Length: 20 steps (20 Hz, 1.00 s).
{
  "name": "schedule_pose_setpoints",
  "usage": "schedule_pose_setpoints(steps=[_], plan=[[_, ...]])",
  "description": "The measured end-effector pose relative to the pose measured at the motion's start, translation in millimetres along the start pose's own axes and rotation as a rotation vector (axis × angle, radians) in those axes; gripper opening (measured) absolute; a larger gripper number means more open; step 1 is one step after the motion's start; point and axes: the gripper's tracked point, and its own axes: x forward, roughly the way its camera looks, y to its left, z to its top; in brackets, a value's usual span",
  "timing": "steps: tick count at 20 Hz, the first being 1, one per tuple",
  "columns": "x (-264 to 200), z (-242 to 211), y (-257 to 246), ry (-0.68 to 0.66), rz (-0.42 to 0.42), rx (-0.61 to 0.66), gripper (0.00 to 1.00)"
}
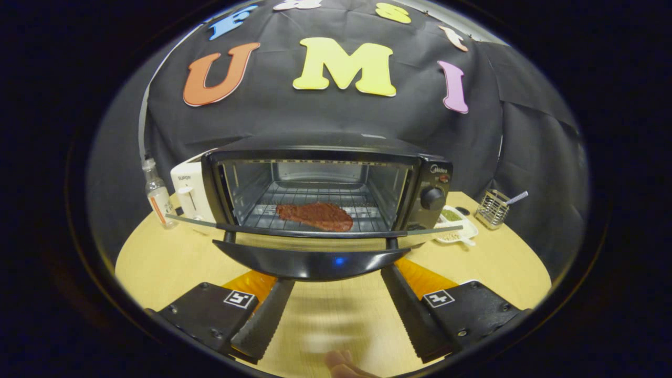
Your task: Open the toaster oven, put the food inside, and close the toaster oven door.
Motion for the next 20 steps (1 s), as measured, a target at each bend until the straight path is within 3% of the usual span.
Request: schedule_pose_setpoints(steps=[4, 7, 15, 20], plan=[[-3.5, 32.8, 0.5, -0.047, 0.000, -0.004, 1.00], [-30.6, 56.3, -4.0, -0.096, 0.017, 0.016, 1.00], [-166.5, 115.6, -29.6, -0.265, 0.043, 0.027, 1.00], [-269.2, 142.0, -62.4, -0.386, -0.056, -0.012, 1.00]])
